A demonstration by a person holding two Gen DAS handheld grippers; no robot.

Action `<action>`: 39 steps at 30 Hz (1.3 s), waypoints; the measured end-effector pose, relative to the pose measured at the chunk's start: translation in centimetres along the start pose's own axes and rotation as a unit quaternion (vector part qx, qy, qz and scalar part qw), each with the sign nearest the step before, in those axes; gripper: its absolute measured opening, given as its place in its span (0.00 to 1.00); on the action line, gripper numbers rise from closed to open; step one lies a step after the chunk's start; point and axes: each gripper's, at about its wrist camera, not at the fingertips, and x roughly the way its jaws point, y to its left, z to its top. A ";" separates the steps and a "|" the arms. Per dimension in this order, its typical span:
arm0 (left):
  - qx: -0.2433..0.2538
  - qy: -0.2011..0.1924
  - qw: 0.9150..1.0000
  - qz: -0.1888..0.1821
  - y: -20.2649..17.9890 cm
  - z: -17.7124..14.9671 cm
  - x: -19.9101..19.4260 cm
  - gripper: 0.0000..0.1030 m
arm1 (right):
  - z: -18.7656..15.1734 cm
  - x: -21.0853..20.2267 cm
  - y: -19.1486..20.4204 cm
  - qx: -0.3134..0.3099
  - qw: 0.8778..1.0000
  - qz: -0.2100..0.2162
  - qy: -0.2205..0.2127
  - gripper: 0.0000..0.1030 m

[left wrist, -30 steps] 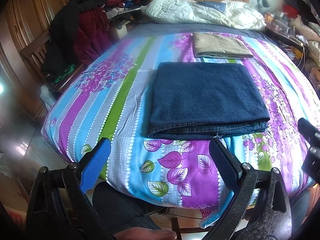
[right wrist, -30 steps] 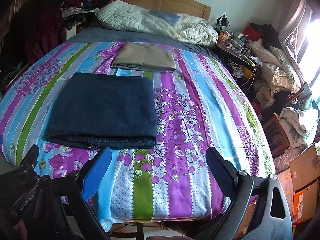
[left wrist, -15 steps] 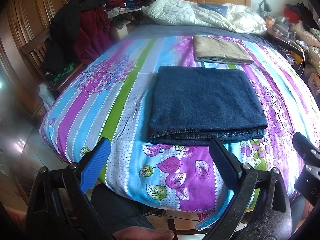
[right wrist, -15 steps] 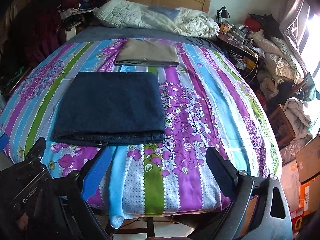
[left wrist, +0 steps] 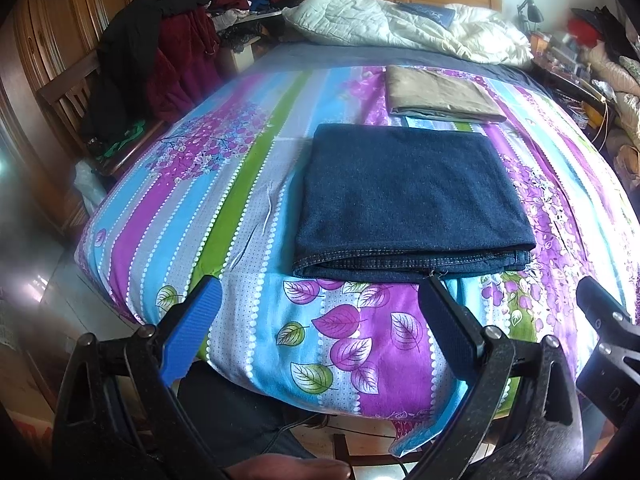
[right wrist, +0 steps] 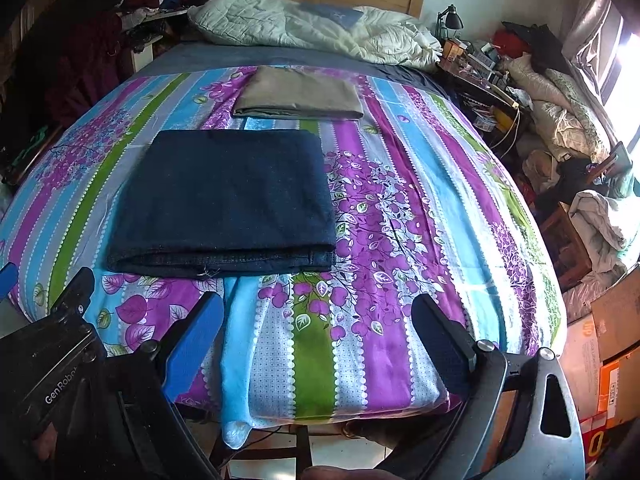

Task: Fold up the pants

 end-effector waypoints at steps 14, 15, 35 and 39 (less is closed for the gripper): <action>0.001 0.000 1.000 -0.002 0.1 -0.2 0.0 0.96 | -0.5 0.7 0.6 -0.011 1.000 0.006 0.014 0.94; 0.001 0.000 1.000 -0.002 0.1 -0.2 0.0 0.96 | -0.5 0.7 0.6 -0.011 1.000 0.006 0.014 0.94; 0.008 -0.001 1.000 -0.004 -0.2 -0.8 -0.1 0.96 | -0.8 0.8 0.8 -0.017 1.000 0.009 0.021 0.94; 0.010 0.000 1.000 -0.004 -0.2 -0.8 -0.1 0.96 | -0.9 0.8 0.8 -0.017 1.000 0.010 0.022 0.94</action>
